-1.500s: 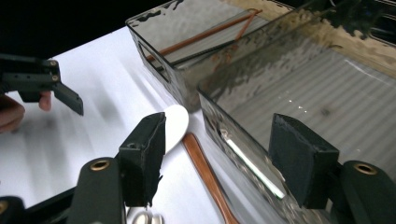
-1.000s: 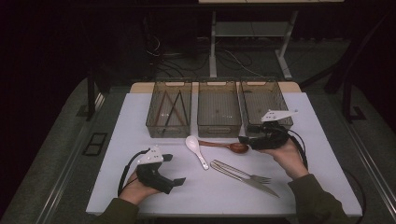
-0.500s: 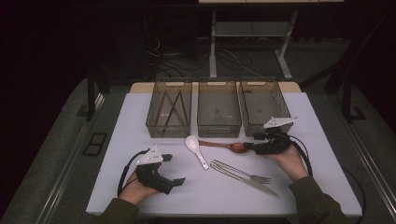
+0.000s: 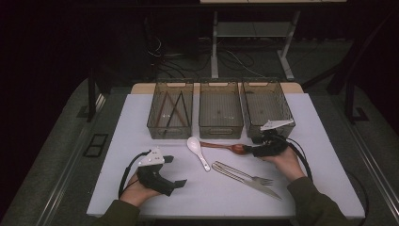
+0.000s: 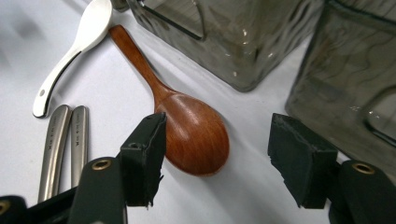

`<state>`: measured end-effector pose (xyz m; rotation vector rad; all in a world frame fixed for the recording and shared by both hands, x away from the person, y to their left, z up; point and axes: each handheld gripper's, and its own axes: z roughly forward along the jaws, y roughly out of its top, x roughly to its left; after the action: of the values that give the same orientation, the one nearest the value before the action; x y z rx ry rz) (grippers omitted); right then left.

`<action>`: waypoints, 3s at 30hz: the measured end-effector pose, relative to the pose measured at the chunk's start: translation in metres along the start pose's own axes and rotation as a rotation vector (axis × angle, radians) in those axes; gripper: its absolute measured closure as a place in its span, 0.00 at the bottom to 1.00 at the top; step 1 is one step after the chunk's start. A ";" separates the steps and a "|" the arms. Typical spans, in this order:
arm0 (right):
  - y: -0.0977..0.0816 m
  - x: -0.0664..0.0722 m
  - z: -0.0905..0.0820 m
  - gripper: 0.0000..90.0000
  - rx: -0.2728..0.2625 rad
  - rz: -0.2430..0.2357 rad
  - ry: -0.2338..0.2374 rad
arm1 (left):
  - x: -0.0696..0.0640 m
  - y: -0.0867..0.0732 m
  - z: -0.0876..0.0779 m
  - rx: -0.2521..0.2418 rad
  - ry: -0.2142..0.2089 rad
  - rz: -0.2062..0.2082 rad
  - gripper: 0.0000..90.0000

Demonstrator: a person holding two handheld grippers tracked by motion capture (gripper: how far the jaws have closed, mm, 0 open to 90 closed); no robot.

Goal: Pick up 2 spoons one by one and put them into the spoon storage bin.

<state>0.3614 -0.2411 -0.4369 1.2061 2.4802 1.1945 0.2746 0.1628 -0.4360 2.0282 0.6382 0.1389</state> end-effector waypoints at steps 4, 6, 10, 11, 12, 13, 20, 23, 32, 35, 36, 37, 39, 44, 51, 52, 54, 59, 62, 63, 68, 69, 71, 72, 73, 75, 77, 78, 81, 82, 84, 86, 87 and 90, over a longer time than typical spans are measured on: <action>0.000 0.002 0.007 0.42 0.011 0.000 0.012 | 0.000 0.000 0.000 0.001 -0.001 0.000 0.00; 0.000 0.003 0.009 0.42 0.015 -0.005 0.013 | 0.000 0.000 -0.001 0.002 -0.001 -0.001 0.00; -0.001 0.004 0.014 0.44 0.032 -0.014 0.012 | 0.000 0.000 -0.001 0.002 -0.002 0.001 0.00; -0.002 0.005 0.015 0.44 0.037 -0.012 0.011 | 0.000 0.000 -0.001 -0.001 -0.002 0.000 0.00; -0.002 0.006 0.016 0.44 0.040 -0.016 0.013 | 0.000 0.000 -0.001 0.002 -0.002 0.001 0.00; -0.002 0.007 0.017 0.44 0.044 -0.018 0.013 | 0.000 0.000 -0.001 0.000 -0.001 0.000 0.00; -0.002 0.010 0.019 0.46 0.056 -0.038 0.005 | 0.000 0.000 -0.001 0.002 -0.002 0.001 0.00; -0.002 0.010 0.019 0.49 0.057 -0.050 0.001 | 0.000 0.000 -0.001 0.003 -0.002 0.002 0.00; -0.001 0.008 0.016 0.52 0.021 -0.028 0.014 | 0.000 0.000 -0.001 0.003 -0.003 0.001 0.00; -0.001 0.007 0.017 0.55 0.026 -0.030 0.002 | 0.000 0.000 -0.001 0.000 -0.003 0.001 0.00; -0.001 0.007 0.018 0.56 0.030 -0.030 0.002 | 0.000 0.000 -0.001 0.003 -0.004 0.001 0.00; -0.002 0.007 0.019 0.56 0.033 -0.042 0.003 | 0.000 0.000 -0.001 0.001 -0.003 0.001 0.00; -0.002 0.008 0.020 0.59 0.046 -0.047 0.002 | 0.000 0.000 -0.001 0.004 -0.003 0.001 0.00; -0.001 0.011 0.020 0.64 0.062 -0.074 0.007 | 0.000 0.000 -0.001 0.003 -0.004 0.002 0.00; -0.002 0.015 0.020 0.73 0.079 -0.096 0.041 | -0.001 0.000 -0.001 0.001 -0.003 0.002 0.00; -0.002 0.016 0.020 0.74 0.081 -0.102 0.042 | -0.001 0.000 -0.001 0.001 -0.003 0.002 0.00; -0.002 0.016 0.020 0.76 0.084 -0.106 0.050 | -0.001 0.000 -0.001 0.000 -0.004 0.002 0.00; -0.002 0.017 0.020 0.80 0.088 -0.111 0.055 | -0.001 0.000 -0.001 0.001 -0.003 0.003 0.00; -0.002 0.018 0.020 0.84 0.090 -0.121 0.041 | -0.001 0.000 -0.001 0.001 -0.003 0.003 0.00; -0.002 0.018 0.020 0.85 0.089 -0.127 0.035 | -0.001 0.000 -0.001 0.001 -0.004 0.003 0.00; -0.002 0.018 0.020 0.87 0.090 -0.130 0.029 | -0.001 0.000 -0.001 0.001 -0.004 0.003 0.00; -0.002 0.019 0.020 0.87 0.091 -0.130 0.027 | -0.001 0.000 -0.001 0.001 -0.004 0.003 0.00; -0.002 0.019 0.020 0.87 0.092 -0.129 0.027 | -0.001 0.000 -0.001 0.001 -0.004 0.003 0.00; -0.002 0.019 0.020 0.87 0.093 -0.130 0.025 | -0.001 0.000 -0.001 0.002 -0.003 0.003 0.00; -0.002 0.020 0.020 0.87 0.094 -0.132 0.024 | -0.001 0.000 0.000 0.001 -0.004 0.003 0.00; -0.002 0.020 0.020 0.87 0.094 -0.135 0.018 | -0.001 0.000 0.000 0.001 -0.004 0.003 0.00; -0.001 0.021 0.020 0.88 0.095 -0.142 0.014 | -0.001 0.000 0.000 0.002 -0.004 0.003 0.00; -0.001 0.021 0.020 0.88 0.095 -0.143 0.012 | -0.001 0.000 -0.001 0.002 -0.004 0.003 0.00; -0.001 0.020 0.020 0.88 0.094 -0.143 0.006 | 0.000 0.000 0.000 0.001 -0.004 0.003 0.00; -0.001 0.020 0.019 0.88 0.094 -0.140 0.003 | 0.000 0.000 0.000 0.001 -0.005 0.003 0.00; -0.001 0.019 0.018 0.88 0.091 -0.140 0.001 | -0.001 0.000 0.000 0.001 -0.005 0.003 0.00; -0.001 0.019 0.017 0.88 0.086 -0.138 0.000 | -0.001 0.000 0.000 0.002 -0.004 0.003 0.00; 0.000 0.019 0.016 0.88 0.082 -0.134 0.000 | 0.000 0.000 0.000 0.002 -0.004 0.003 0.00; 0.000 0.018 0.014 0.88 0.073 -0.133 0.004 | -0.001 0.000 0.000 0.002 -0.004 0.003 0.00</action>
<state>0.3554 -0.2196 -0.4426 1.0368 2.5815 1.0829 0.2741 0.1628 -0.4357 2.0307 0.6331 0.1358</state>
